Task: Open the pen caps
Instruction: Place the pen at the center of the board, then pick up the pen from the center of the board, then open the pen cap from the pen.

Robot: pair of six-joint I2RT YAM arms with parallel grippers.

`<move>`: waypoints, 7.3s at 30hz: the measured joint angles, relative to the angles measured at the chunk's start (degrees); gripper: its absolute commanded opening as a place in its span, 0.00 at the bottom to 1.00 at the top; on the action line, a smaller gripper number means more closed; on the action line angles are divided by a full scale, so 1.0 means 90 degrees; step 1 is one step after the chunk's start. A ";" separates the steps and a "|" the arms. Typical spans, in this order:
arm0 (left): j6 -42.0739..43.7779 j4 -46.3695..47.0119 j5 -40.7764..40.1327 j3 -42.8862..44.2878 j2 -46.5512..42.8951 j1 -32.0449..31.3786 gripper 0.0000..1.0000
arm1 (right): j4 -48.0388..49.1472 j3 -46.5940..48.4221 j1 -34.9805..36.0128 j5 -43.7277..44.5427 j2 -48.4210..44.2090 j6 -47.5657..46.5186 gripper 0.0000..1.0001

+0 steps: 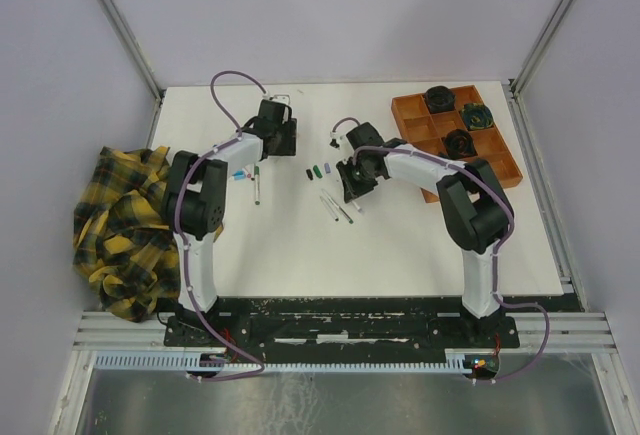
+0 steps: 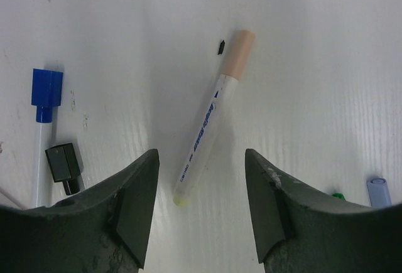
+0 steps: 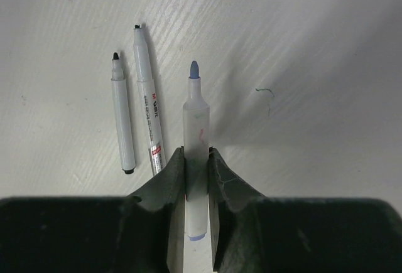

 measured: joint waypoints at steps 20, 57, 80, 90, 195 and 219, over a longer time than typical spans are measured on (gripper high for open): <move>0.0000 -0.0357 0.0112 0.0401 0.0435 0.0041 0.52 | -0.0163 0.0185 -0.0002 -0.0240 0.0257 0.0097 0.34; -0.0833 0.1095 0.0670 -0.2766 -0.2657 -0.0151 0.03 | 0.0277 -0.1343 -0.1426 -0.3740 -0.5297 -0.0702 0.60; -0.2934 0.8262 -0.0449 -0.7990 -0.6929 -0.4000 0.03 | 0.5858 -0.4634 -0.1423 -0.4498 -0.6465 0.3271 0.95; -0.2487 0.9619 -0.1124 -0.7635 -0.5853 -0.5202 0.03 | 0.6698 -0.4867 -0.1158 -0.4364 -0.6460 0.4002 0.87; -0.4146 0.7111 0.2837 -0.6030 -0.5717 -0.2601 0.93 | 0.2433 -0.3650 -0.1064 -0.5700 -0.5552 -0.0061 0.00; -0.4398 0.8354 0.3361 -0.5790 -0.4605 -0.2688 0.60 | 0.2545 -0.3614 -0.1064 -0.5829 -0.5438 0.0209 0.00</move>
